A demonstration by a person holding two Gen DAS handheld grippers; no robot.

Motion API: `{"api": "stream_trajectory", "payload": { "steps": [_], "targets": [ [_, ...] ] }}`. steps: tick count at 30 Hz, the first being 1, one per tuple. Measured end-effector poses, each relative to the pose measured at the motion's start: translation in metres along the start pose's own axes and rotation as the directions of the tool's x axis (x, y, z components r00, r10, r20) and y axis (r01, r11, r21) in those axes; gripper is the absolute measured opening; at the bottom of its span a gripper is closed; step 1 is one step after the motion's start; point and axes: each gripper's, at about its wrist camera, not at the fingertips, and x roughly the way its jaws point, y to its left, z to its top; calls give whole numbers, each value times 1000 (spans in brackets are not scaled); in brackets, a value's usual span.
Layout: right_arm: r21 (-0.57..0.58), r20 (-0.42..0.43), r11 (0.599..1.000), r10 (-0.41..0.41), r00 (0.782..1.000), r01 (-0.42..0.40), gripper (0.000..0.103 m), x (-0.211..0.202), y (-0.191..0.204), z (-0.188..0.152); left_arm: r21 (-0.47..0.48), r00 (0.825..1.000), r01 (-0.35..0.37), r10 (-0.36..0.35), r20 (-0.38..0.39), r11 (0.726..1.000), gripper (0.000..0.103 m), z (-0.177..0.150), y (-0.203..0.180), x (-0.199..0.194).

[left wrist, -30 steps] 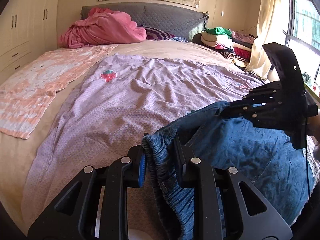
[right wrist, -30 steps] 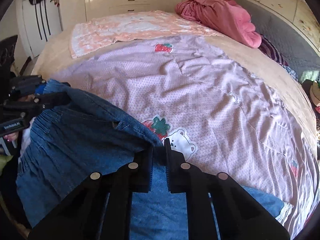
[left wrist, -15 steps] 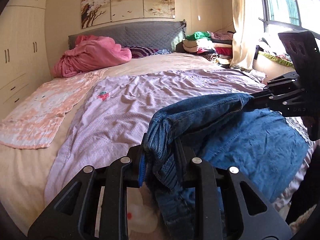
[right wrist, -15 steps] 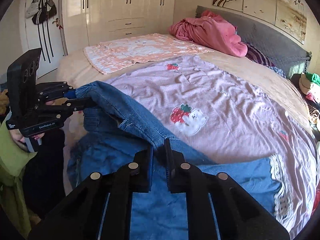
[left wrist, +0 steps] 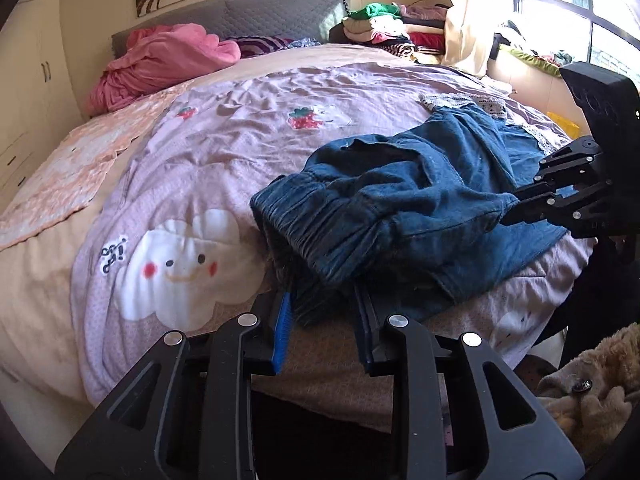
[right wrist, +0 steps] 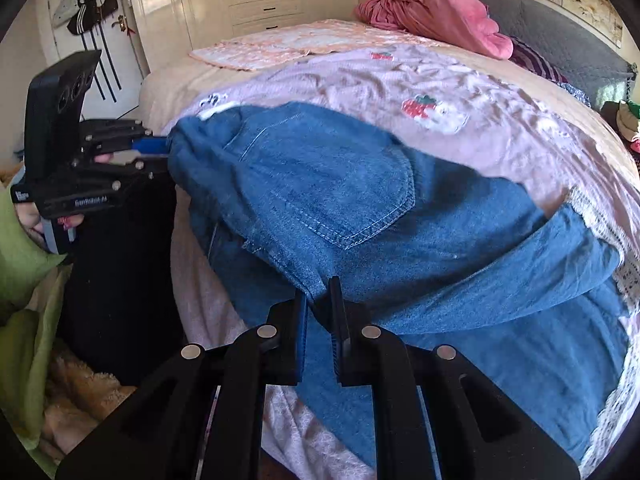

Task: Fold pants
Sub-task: 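Lift the waistband with the left tool while the right tool grasps the waistband too, then carry the waistband with both tools toward the lace hems, folding the pants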

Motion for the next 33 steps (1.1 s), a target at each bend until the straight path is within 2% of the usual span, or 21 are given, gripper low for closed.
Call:
{"api": "stream_trajectory", "payload": {
  "steps": [4, 6, 9, 12, 15, 17, 19, 20, 22, 24, 27, 30, 33],
  "targets": [
    [15, -19, 1000, 14, 1000, -14, 11, 9, 4, -11, -53, 999, -34, 33, -28, 998, 20, -4, 11, -6],
    [15, -13, 1000, 15, 1000, -15, 12, 8, 8, -15, -87, 999, -50, 49, -16, 995, 20, -2, 19, -18],
    [24, -4, 999, 28, 1000, -28, 13, 7, 9, -17, -109, 997, -44, 50, 54, 993, 21, 16, 20, -43],
    [30, 2, 999, 31, 1000, -31, 13, 6, 12, -20, -69, 995, 12, -5, 104, 998, 31, 42, 1, -46],
    [44, 6, 999, 29, 1000, -29, 13, 5, 13, -24, -56, 987, 133, -127, 100, 990, 32, 64, -26, -30],
    [61, 7, 997, 39, 999, -40, 17, 2, 11, -27, -43, 983, 176, -173, 60, 983, 32, 65, -42, -9],
    [87, 6, 995, 51, 999, -51, 20, -3, 6, -30, -25, 985, 174, -174, -20, 984, 32, 57, -53, 15],
    [99, 10, 993, 63, 998, -63, 22, -9, 4, -31, -21, 984, 169, -170, -52, 985, 32, 51, -56, 24],
    [120, 39, 990, 72, 997, -77, 22, -25, -1, -32, -7, 986, 118, -118, -121, 993, 32, 36, -57, 39],
    [157, 110, 983, 73, 991, -90, 23, -45, -8, -30, -15, 981, 122, -123, -147, 992, 32, 24, -54, 45],
    [178, 152, 983, 26, 988, -53, 30, -53, -13, -22, -26, 980, 130, -132, -152, 991, 32, 16, -52, 48],
    [203, 109, 979, -1, 994, -21, 35, -36, -21, -15, -33, 979, 132, -136, -152, 991, 32, 15, -51, 51],
    [266, -4, 963, -39, 999, 38, 37, -8, -32, -23, -36, 979, 138, -142, -146, 990, 32, 14, -49, 51]
  ]
}}
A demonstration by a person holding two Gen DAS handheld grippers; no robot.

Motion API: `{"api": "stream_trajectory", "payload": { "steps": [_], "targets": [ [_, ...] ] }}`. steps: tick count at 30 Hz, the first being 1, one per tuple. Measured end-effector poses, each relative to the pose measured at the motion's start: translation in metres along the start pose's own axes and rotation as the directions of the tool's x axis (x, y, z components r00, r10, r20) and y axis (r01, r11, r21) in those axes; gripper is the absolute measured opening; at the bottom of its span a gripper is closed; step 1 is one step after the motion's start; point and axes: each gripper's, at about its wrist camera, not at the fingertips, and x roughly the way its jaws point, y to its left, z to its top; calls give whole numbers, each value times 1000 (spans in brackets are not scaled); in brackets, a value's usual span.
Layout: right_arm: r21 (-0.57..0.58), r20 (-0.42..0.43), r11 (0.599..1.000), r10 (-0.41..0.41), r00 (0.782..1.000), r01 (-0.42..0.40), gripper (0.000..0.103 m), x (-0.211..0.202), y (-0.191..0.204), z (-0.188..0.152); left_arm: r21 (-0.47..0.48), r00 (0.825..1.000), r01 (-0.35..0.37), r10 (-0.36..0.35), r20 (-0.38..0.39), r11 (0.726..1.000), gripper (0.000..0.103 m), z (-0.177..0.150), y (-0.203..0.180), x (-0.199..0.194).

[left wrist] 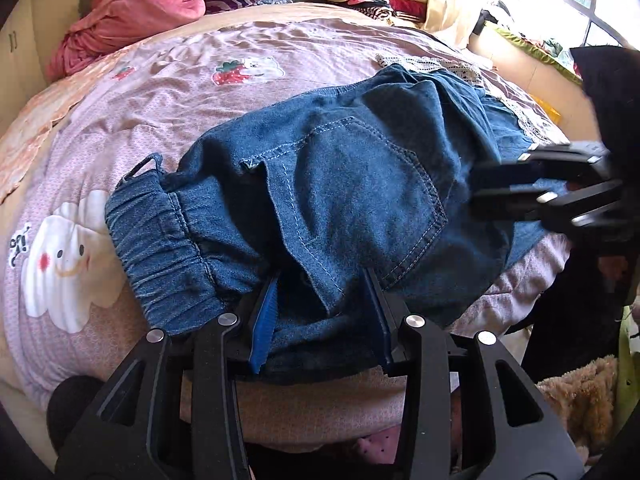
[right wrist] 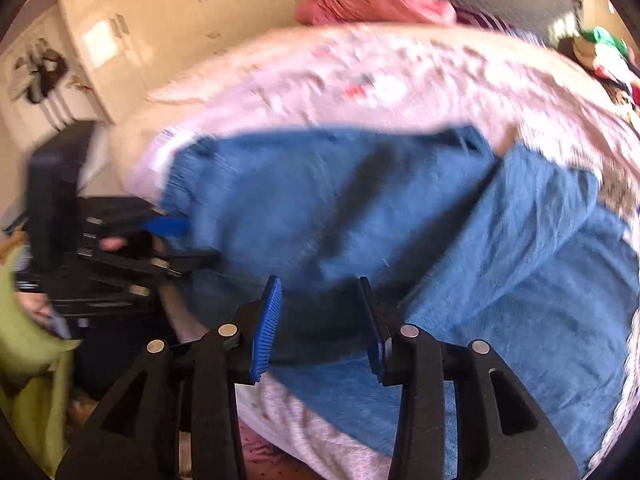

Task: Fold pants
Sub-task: 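Carry the waistband with both tools toward the lace hems, folding the pants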

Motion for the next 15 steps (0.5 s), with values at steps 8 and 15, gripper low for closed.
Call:
{"api": "stream_trajectory", "payload": {
  "steps": [8, 15],
  "targets": [
    [78, 27, 996, 43, 999, -45, 38, -3, -10, 2, -30, 999, 23, -21, 41, 999, 36, 5, -1, -9],
    [151, 163, 988, -20, 986, -5, 50, -68, -46, 11, -16, 983, 101, -97, 153, 995, 56, 29, -19, -53]
  ]
}}
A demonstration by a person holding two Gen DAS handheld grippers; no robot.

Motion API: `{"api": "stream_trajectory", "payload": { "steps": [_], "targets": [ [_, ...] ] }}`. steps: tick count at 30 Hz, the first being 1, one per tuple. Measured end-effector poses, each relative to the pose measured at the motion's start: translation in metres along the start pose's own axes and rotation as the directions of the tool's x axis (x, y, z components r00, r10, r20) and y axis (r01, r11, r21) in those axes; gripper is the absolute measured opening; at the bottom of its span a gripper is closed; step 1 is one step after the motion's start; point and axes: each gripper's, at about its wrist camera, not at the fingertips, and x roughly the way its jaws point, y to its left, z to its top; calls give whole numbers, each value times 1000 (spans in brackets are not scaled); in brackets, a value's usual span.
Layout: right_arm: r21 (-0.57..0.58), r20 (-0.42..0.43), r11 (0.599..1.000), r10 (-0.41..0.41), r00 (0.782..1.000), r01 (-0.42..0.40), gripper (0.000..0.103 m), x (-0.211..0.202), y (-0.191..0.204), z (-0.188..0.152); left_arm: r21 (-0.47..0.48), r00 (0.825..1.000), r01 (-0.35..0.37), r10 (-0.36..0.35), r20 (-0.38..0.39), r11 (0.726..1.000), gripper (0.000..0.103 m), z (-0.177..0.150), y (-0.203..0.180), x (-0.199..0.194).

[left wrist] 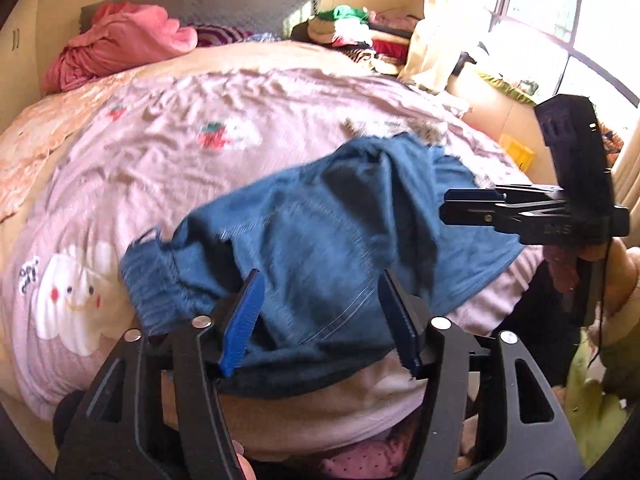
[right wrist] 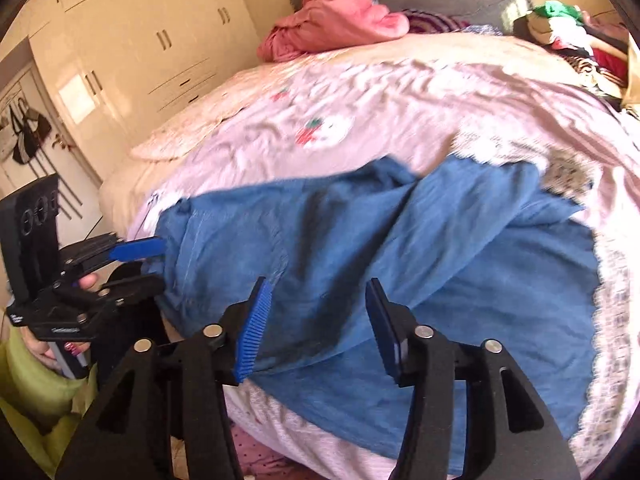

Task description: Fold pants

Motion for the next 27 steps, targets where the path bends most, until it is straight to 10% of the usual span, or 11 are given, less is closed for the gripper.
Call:
{"api": "stream_trajectory", "payload": {
  "steps": [12, 27],
  "targets": [
    [61, 29, 981, -185, 982, 183, 73, -3, -70, 60, 43, 983, 170, -166, -72, 985, 65, 40, -63, 58],
    [-1, -158, 954, -295, 942, 299, 75, 126, -116, 133, -106, 946, 248, -265, -188, 963, 49, 52, -67, 143]
  ]
}}
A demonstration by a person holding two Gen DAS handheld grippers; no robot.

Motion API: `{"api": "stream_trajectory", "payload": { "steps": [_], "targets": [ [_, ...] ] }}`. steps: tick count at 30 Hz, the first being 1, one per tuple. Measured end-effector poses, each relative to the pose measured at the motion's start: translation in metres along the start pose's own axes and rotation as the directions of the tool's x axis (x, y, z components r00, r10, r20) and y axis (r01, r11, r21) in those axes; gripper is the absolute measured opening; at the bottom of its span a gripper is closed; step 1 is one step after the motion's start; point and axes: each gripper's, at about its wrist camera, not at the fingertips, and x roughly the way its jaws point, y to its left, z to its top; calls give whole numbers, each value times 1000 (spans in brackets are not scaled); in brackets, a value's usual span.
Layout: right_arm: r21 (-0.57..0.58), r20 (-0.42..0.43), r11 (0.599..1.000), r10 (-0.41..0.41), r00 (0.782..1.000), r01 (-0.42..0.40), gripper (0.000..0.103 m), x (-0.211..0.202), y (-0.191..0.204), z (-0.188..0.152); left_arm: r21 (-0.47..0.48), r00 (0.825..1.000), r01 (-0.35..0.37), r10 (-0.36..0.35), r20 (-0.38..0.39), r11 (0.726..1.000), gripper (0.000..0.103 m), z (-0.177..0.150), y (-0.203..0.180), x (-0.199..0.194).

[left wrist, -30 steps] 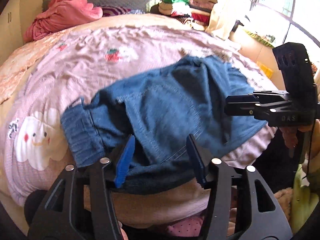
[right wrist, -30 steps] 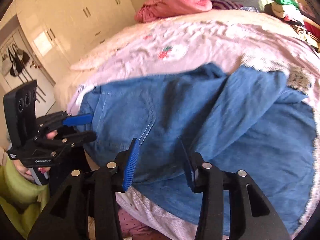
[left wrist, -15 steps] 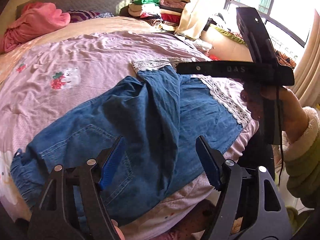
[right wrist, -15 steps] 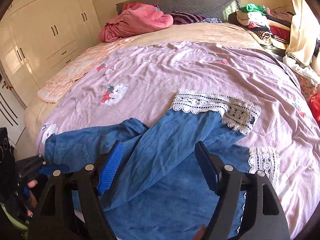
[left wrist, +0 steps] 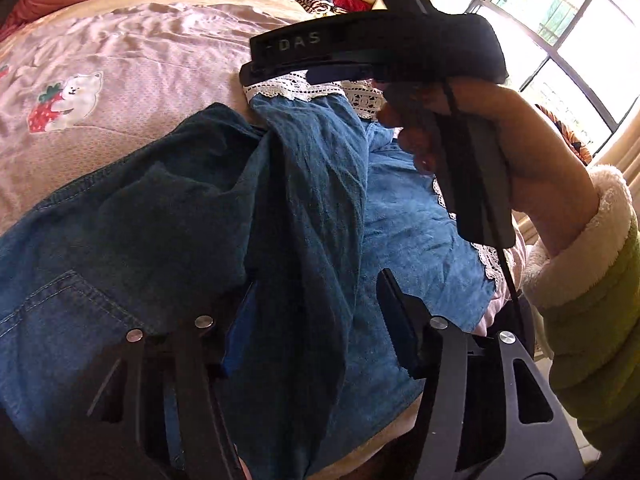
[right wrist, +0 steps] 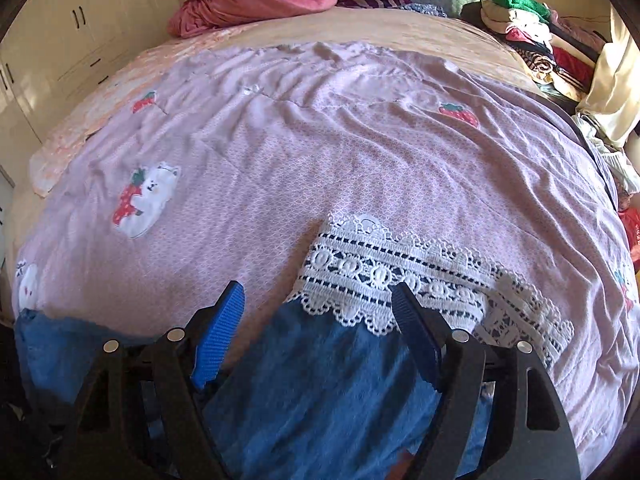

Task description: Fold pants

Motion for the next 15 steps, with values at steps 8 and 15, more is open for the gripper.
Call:
{"api": "stream_trajectory", "payload": {
  "steps": [8, 15],
  "targets": [
    [-3, -80, 995, -102, 992, 102, 56, 51, -1, 20, 26, 1000, -2, 2, 8, 1000, 48, 4, 0, 9],
    [137, 18, 990, 12, 1000, -14, 10, 13, -37, 14, 24, 1000, -3, 3, 4, 1000, 21, 11, -1, 14]
  ]
}}
